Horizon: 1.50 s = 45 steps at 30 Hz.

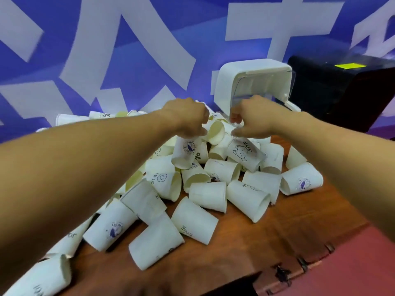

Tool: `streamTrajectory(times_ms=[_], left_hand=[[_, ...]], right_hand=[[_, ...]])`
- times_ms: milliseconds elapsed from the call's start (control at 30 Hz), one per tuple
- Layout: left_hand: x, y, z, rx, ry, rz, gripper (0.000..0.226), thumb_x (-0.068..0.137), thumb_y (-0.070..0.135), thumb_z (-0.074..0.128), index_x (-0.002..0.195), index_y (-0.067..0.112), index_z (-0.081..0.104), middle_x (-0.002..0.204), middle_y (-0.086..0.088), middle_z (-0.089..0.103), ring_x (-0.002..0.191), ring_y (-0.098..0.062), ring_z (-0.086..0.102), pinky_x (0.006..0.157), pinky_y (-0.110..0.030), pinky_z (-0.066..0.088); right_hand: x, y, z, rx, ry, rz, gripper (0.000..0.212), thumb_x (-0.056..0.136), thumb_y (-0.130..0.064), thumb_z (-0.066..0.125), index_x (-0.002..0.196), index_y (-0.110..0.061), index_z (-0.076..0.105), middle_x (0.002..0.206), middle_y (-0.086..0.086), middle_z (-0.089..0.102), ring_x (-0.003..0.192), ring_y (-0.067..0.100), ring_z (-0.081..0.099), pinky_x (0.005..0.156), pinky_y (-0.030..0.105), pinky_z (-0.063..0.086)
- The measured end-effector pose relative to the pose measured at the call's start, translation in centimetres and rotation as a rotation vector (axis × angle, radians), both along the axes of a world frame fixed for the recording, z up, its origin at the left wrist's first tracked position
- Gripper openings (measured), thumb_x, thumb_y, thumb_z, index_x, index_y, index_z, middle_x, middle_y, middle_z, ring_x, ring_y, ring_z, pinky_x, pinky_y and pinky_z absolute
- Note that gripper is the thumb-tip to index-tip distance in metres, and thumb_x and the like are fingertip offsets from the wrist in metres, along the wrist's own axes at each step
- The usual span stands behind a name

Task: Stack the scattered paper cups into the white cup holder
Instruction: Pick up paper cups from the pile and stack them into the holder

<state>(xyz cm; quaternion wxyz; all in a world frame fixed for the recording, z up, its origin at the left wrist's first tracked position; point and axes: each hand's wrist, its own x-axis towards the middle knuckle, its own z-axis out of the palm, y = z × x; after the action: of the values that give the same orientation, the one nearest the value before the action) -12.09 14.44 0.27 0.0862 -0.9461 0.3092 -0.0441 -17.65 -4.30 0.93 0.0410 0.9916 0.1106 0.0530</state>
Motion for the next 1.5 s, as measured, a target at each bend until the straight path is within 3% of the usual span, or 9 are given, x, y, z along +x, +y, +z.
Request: streamTrajectory(times_ms=[233,467,700,800,933,1100,1233,1400,1500], left_hand=[[-0.4,0.1,-3.1,-0.044,0.018,0.088,0.047,0.093,0.049,0.053,0.134,0.027,0.048,0.131,-0.004,0.051,0.11,-0.028,0.056,0.081,-0.04,0.048],[0.2,0.0,-4.5,0.021,0.01,0.164,0.027,0.093,0.042,0.05,0.108,0.02,0.055,0.095,-0.002,0.057,0.082,-0.022,0.054,0.06,-0.033,0.038],[0.2,-0.4,-3.6,-0.018,-0.019,0.204,0.02,0.09,0.032,0.057,0.092,0.019,0.042,0.075,0.0,0.044,0.069,-0.016,0.049,0.055,-0.031,0.035],[0.1,-0.8,-2.6,-0.036,-0.047,0.2,0.02,0.088,0.029,0.06,0.093,0.019,0.044,0.078,0.0,0.046,0.078,-0.02,0.052,0.063,-0.034,0.039],[-0.2,-1.4,-1.1,-0.078,-0.081,0.218,0.021,0.088,0.031,0.061,0.095,0.02,0.044,0.076,0.0,0.043,0.07,-0.019,0.048,0.059,-0.034,0.035],[-0.8,-2.5,1.3,-0.199,-0.174,0.188,0.022,0.088,0.03,0.062,0.105,0.018,0.053,0.086,-0.005,0.047,0.079,-0.028,0.051,0.063,-0.037,0.038],[-0.5,-4.0,3.1,-0.298,-0.223,0.137,0.027,0.091,0.025,0.059,0.117,0.018,0.061,0.099,-0.011,0.051,0.081,-0.031,0.047,0.067,-0.037,0.04],[0.8,-7.1,3.8,-0.375,-0.228,0.043,0.028,0.084,0.009,0.052,0.108,0.016,0.065,0.088,-0.01,0.049,0.08,-0.034,0.047,0.063,-0.038,0.037],[1.6,-9.3,3.6,-0.439,-0.244,0.022,0.027,0.083,0.012,0.054,0.105,0.02,0.066,0.091,-0.009,0.055,0.08,-0.033,0.047,0.063,-0.037,0.037]], right_hand=[[-0.7,0.7,-1.9,-0.082,0.131,-0.016,0.049,0.078,-0.038,0.07,0.124,-0.028,0.058,0.115,0.0,0.062,0.101,0.021,0.057,0.087,0.041,0.053],[-0.1,0.6,-3.2,-0.088,0.196,-0.017,0.051,0.079,-0.04,0.067,0.127,-0.028,0.055,0.116,0.0,0.061,0.102,0.023,0.057,0.084,0.042,0.053],[0.7,0.6,-3.0,-0.107,0.21,0.009,0.01,0.084,-0.029,0.063,0.092,-0.03,0.058,0.083,-0.003,0.054,0.08,0.017,0.054,0.067,0.032,0.05],[0.6,0.5,-2.4,-0.106,0.188,0.012,0.005,0.085,-0.023,0.06,0.082,-0.026,0.059,0.074,-0.004,0.054,0.071,0.013,0.048,0.066,0.032,0.05],[0.4,0.3,-1.8,-0.119,0.164,0.004,0.005,0.085,-0.021,0.058,0.081,-0.021,0.061,0.079,0.002,0.06,0.074,0.017,0.051,0.058,0.028,0.041],[0.2,-0.7,0.0,-0.06,0.017,-0.026,0.014,0.085,-0.023,0.055,0.072,-0.019,0.058,0.073,0.004,0.058,0.072,0.026,0.056,0.063,0.035,0.049],[0.3,-2.3,1.6,0.023,-0.144,-0.093,0.01,0.086,-0.027,0.059,0.082,-0.019,0.062,0.079,0.006,0.062,0.072,0.028,0.056,0.062,0.033,0.045],[0.9,-5.0,2.3,0.085,-0.403,-0.19,0.018,0.089,-0.032,0.058,0.097,-0.019,0.067,0.095,0.011,0.067,0.082,0.03,0.061,0.07,0.042,0.055],[1.6,-6.8,2.3,0.088,-0.532,-0.23,0.023,0.09,-0.033,0.059,0.102,-0.017,0.07,0.1,0.01,0.066,0.083,0.031,0.06,0.066,0.036,0.049]])
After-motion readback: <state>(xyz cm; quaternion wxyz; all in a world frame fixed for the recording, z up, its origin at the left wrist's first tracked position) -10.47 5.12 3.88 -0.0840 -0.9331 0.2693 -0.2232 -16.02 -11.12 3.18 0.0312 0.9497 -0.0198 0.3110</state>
